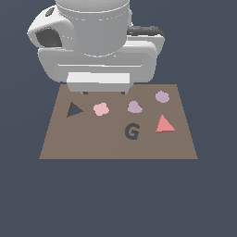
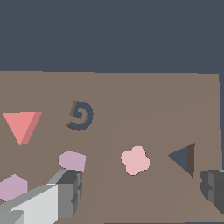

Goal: Insert a designated object into the corresponding slot on a board.

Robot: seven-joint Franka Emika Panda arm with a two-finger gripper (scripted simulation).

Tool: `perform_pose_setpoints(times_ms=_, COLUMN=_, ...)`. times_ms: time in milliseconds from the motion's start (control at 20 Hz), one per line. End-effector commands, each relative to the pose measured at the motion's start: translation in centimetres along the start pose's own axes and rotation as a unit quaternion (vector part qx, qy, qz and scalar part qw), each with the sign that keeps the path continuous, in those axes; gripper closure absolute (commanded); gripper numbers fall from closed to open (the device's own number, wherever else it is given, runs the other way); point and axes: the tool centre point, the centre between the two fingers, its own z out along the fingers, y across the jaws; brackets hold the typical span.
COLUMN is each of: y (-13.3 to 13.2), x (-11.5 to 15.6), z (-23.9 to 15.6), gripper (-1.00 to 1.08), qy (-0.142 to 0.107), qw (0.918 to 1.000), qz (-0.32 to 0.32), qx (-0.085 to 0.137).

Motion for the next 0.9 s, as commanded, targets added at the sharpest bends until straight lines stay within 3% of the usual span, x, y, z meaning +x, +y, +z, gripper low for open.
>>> perform_pose_setpoints(times_ms=0, y=0.0, x=0.0, z=0.0, gripper=-0.92, qy=0.000, qw=1.0000, qz=0.000, qx=0.000)
perform_pose_setpoints(times_ms=400, y=-2.9, x=0.2, z=2.0, gripper=-0.92, qy=-0.004, qw=1.0000, qz=-0.004, qx=0.002)
perform_pose_setpoints(times_ms=850, y=-11.4, x=0.9, z=7.7, gripper=-0.92, qy=-0.014, qw=0.9997, qz=-0.016, qx=0.007)
